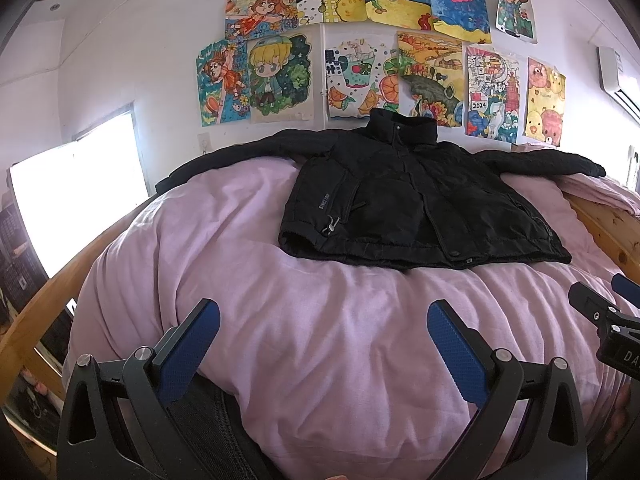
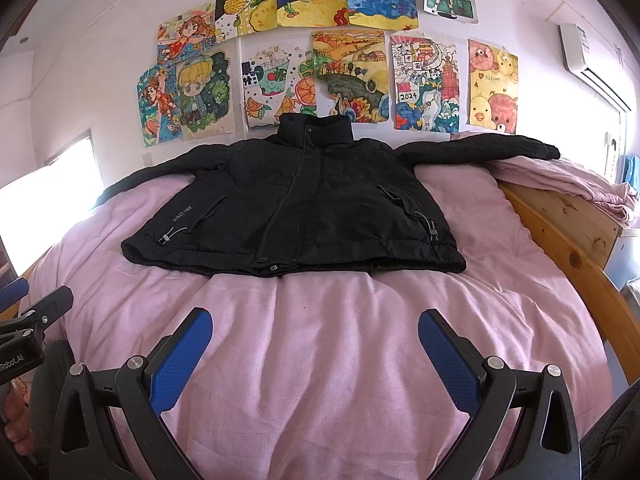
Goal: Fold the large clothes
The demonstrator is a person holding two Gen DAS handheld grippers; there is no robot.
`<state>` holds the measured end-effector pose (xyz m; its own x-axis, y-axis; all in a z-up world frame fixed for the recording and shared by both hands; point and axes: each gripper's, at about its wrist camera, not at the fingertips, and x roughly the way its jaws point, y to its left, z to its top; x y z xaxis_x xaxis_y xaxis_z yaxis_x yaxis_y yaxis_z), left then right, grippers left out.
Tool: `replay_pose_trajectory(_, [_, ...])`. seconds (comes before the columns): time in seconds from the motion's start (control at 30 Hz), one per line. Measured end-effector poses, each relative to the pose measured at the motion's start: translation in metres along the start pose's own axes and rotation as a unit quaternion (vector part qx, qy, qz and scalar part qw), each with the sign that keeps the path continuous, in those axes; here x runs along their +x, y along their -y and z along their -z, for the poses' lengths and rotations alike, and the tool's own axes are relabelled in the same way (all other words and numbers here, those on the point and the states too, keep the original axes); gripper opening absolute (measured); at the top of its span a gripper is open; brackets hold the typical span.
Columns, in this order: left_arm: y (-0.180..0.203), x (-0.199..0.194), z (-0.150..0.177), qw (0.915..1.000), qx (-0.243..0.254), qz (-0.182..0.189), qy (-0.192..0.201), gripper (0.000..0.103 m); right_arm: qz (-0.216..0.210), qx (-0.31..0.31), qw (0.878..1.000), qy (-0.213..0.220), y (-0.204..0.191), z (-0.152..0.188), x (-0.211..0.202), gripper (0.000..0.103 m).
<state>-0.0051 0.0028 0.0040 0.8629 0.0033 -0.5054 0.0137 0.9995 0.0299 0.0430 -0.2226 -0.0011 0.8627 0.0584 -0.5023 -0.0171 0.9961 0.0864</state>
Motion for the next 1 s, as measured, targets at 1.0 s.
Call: replay_pose_trajectory(1.0, [0.008, 0.023, -0.015, 0.9973, 0.063, -0.035, -0.015, 0.102, 0.02, 0.028, 0.999, -0.007, 0.009, 0.001, 0.003, 0.103])
